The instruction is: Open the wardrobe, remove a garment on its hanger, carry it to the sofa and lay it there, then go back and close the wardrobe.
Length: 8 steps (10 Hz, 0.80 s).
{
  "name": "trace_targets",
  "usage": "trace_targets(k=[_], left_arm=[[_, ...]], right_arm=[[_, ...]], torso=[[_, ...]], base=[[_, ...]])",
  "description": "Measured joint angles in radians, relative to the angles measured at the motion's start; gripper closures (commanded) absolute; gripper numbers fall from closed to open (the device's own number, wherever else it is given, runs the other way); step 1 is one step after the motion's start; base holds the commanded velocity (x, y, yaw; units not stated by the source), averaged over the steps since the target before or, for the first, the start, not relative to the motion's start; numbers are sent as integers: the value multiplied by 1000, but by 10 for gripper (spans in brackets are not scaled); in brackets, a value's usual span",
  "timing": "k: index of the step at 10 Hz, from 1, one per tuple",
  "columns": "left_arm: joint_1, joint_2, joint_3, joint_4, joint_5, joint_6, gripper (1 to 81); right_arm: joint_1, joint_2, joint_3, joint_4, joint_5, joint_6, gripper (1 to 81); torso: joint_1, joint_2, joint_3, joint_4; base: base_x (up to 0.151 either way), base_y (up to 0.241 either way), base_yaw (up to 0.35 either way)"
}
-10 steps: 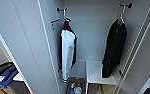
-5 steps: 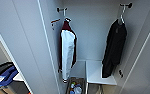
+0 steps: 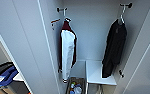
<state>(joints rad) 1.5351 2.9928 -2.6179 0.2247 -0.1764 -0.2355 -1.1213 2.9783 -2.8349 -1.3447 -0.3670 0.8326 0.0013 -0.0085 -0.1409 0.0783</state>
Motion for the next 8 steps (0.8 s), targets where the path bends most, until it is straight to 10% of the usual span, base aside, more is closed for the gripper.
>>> trace_targets(k=[6,8], left_arm=[[-3,2,0,15,0,3,10],[-3,2,0,18,-2,3,10]], right_arm=[[-74,-159,401,284,115,4,10],[-126,-211,482,495,135,7,10]], torso=[[0,0,0,0],[0,0,0,0]], base=[[0,0,0],[0,0,0]])
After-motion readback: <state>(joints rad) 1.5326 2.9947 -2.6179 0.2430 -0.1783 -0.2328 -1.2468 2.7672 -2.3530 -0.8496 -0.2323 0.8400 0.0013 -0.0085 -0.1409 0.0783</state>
